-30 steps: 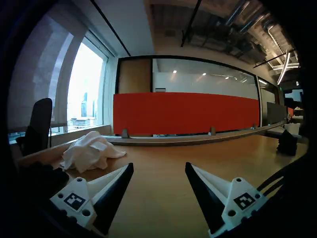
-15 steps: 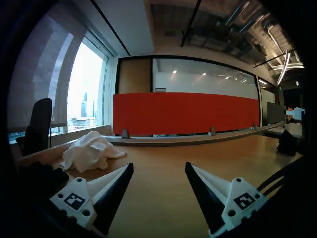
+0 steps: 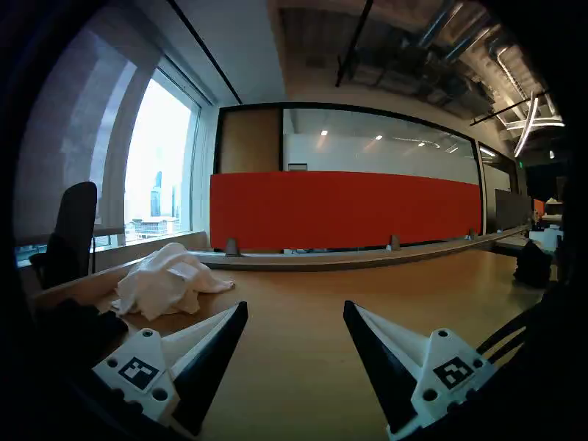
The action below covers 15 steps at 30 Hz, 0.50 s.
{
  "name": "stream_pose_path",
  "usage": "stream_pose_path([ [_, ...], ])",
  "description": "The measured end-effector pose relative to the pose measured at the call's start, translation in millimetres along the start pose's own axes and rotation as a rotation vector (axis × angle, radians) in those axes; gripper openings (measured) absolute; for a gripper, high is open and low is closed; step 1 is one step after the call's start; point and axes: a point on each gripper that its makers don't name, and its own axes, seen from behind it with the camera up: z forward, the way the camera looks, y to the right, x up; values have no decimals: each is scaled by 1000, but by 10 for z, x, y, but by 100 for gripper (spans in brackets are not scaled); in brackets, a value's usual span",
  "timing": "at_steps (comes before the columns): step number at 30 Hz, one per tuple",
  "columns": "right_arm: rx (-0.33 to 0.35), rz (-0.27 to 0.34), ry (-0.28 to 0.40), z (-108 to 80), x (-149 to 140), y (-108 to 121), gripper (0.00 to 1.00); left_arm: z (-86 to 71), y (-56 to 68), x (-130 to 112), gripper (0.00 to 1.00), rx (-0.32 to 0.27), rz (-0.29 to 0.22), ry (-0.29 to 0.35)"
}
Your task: Fold towel
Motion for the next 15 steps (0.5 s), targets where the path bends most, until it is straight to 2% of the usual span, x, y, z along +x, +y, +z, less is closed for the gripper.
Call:
stream_pose_path([
  [15,13,13,-11,23,-189,-81,100,2,5,0,97,0,0,0],
])
